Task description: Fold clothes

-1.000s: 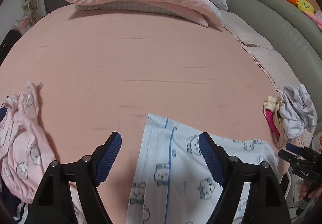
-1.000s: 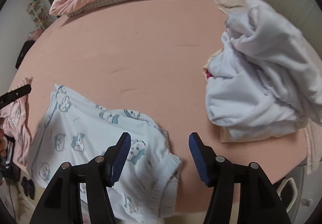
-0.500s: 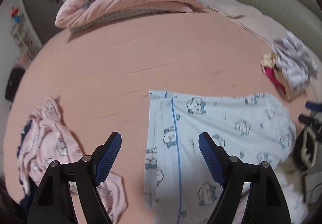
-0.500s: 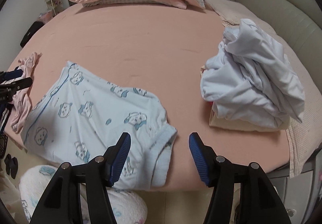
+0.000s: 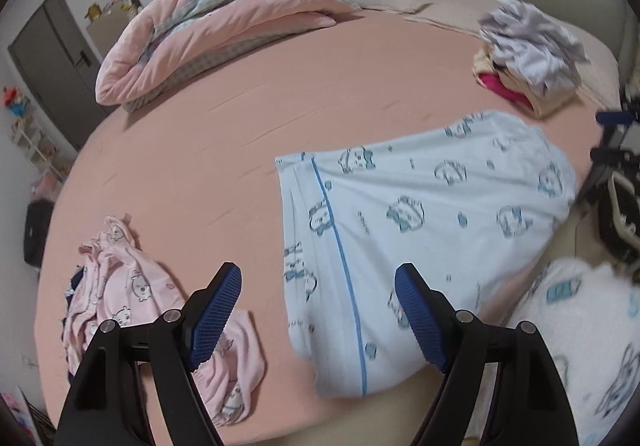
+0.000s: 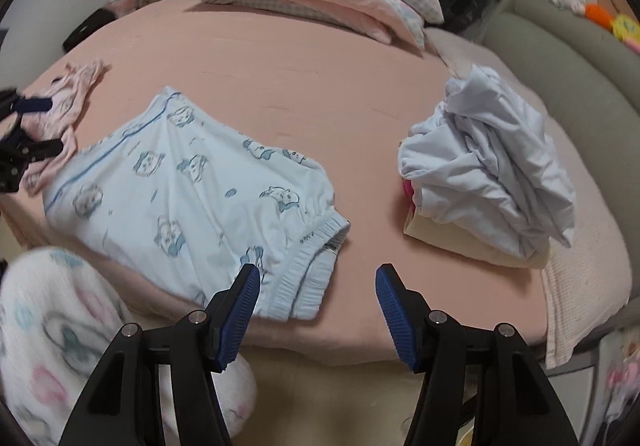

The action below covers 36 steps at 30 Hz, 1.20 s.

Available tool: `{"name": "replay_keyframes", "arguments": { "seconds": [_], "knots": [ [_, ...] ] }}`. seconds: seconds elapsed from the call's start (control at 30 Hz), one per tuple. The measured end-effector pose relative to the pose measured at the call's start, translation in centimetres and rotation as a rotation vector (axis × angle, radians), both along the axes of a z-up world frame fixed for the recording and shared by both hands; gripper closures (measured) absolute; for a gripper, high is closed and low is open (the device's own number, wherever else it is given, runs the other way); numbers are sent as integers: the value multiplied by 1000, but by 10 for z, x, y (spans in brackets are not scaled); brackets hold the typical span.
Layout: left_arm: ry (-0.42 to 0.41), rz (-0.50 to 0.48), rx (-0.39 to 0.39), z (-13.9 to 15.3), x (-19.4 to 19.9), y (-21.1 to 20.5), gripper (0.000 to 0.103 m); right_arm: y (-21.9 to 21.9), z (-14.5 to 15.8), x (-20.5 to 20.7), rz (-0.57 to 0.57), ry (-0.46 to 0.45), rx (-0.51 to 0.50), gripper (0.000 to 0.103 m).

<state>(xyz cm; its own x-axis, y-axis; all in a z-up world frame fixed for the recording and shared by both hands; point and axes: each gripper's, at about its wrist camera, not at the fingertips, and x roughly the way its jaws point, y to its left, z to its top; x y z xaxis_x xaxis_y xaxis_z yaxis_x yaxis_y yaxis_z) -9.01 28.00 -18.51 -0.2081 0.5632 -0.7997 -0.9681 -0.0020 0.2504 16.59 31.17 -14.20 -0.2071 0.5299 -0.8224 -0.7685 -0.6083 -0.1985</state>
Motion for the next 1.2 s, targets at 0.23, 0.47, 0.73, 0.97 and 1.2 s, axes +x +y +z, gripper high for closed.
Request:
{"name": "replay_keyframes", "arguments": {
  "seconds": [0.23, 0.47, 0.73, 0.97, 1.2],
  "knots": [
    [19, 5, -18, -10, 3, -14, 24, -13, -29, -23, 81, -18, 17, 43],
    [67, -78, -55, -27, 19, -24, 24, -30, -54, -39, 152, -110, 75, 43],
    [120, -229, -95, -55, 46, -34, 24, -46, -77, -31, 199, -151, 71, 43],
    [168, -260, -108, -76, 53, -33, 24, -46, -81, -28, 235, -165, 100, 43],
    [212, -275, -115, -89, 55, -33, 24, -46, -90, -42, 309, -220, 136, 43]
  ]
}}
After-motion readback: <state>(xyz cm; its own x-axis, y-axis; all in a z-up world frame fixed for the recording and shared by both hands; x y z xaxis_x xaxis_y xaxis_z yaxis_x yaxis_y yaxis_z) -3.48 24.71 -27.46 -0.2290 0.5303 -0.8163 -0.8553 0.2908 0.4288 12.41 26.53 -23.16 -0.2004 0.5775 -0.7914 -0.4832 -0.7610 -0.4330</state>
